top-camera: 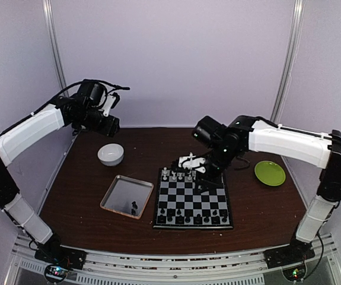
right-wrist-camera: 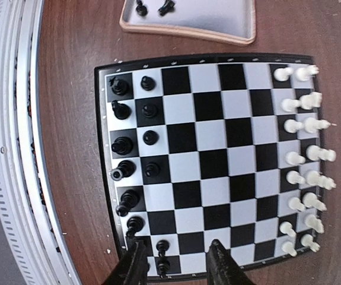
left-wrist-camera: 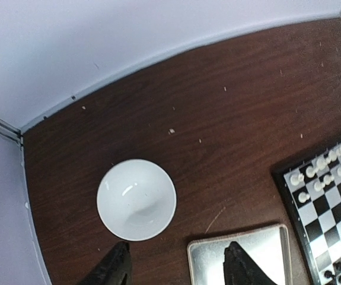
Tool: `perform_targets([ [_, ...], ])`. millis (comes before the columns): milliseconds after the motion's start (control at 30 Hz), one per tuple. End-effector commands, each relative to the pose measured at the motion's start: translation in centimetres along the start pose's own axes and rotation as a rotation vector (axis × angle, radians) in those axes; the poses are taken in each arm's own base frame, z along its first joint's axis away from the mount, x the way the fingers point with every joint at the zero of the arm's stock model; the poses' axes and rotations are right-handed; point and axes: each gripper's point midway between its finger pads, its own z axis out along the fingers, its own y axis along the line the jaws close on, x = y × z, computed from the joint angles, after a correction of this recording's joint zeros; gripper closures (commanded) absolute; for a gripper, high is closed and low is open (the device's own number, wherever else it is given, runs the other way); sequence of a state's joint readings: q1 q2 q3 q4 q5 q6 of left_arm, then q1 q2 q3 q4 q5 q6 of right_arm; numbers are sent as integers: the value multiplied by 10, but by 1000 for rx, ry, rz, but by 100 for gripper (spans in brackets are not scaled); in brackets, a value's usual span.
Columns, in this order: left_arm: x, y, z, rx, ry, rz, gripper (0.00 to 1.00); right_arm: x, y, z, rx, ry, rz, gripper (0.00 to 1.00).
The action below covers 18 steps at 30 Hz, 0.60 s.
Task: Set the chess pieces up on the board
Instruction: Pick up the pawn from the storage box.
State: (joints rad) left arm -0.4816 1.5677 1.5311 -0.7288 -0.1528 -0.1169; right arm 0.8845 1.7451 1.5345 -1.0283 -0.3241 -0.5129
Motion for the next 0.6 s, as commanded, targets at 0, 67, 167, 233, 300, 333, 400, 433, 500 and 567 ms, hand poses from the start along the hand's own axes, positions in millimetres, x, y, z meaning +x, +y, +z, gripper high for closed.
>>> perform_targets([
  [0, 46, -27, 8, 140, 154, 25, 49, 23, -13, -42, 67, -85, 36, 63],
  [67, 61, -49, 5, 232, 166, 58, 52, 35, -21, -52, 75, -145, 79, 62],
  [167, 90, -86, 0, 350, 244, 163, 55, 44, -22, -57, 29, -242, 121, 62],
  [233, 113, -100, 1, 355, 313, 245, 56, 47, -21, -58, -4, -296, 143, 62],
  [300, 140, -114, 3, 362, 398, 339, 56, 51, -18, -53, -27, -312, 139, 62],
  [333, 155, -119, 4, 361, 444, 383, 56, 53, -17, -51, -27, -303, 133, 62],
  [400, 180, -127, 6, 353, 520, 459, 55, 55, -18, -51, -16, -298, 132, 62],
  [433, 191, -128, 7, 349, 557, 485, 54, 55, -17, -52, -19, -302, 127, 62],
  [500, 207, -130, 12, 345, 604, 523, 54, 55, -12, -54, -34, -315, 117, 62],
  [567, 220, -135, 15, 373, 628, 567, 52, 54, -9, -56, -42, -325, 109, 62],
])
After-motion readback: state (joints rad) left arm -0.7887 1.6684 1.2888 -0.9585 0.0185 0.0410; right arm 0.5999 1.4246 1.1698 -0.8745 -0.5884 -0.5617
